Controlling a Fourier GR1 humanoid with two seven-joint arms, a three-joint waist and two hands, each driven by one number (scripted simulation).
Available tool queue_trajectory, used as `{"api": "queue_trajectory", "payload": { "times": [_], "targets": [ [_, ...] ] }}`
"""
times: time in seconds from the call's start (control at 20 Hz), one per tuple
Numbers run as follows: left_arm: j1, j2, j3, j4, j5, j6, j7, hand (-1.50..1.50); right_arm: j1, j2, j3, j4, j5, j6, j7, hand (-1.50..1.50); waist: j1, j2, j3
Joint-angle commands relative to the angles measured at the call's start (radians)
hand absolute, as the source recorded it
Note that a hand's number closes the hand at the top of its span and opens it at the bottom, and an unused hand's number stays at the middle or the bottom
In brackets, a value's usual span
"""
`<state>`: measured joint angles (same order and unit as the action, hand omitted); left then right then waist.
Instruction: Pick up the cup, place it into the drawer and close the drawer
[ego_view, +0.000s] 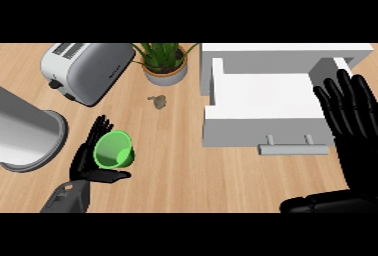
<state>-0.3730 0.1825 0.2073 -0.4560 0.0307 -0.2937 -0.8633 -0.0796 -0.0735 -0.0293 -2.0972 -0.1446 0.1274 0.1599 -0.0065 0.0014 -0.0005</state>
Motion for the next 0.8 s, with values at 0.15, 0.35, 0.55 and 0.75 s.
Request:
{"api": "queue_trajectory", "payload": {
  "times": [0.15, 0.35, 0.55, 0.75],
  "targets": [
    [-0.041, 0.004, 0.018, 0.122, 0.015, -0.060, -0.072, -1.50, 0.055, 0.032, 0.062, -0.071, 0.034, -0.017, 0.031, -1.50, -0.006, 0.001, -0.001],
    [-0.062, -0.041, 0.007, 0.054, 0.045, -0.077, 0.003, -1.50, -0.064, 0.000, -0.010, -0.007, -0.016, -0.030, 0.071, -1.50, 0.002, 0.000, 0.000],
    [-0.007, -0.005, -0.007, 0.102, 0.043, -0.245, -0.091, -1.50, -0.054, -0.010, 0.005, 0.000, 0.004, -0.010, 0.053, -1.50, 0.000, 0.003, -0.001],
    [-0.076, -0.011, 0.012, 0.133, 0.068, -0.259, -0.062, 1.50, -0.032, 0.006, 0.002, 0.033, 0.009, -0.010, 0.013, -1.50, -0.007, 0.004, -0.001]
  ]
}}
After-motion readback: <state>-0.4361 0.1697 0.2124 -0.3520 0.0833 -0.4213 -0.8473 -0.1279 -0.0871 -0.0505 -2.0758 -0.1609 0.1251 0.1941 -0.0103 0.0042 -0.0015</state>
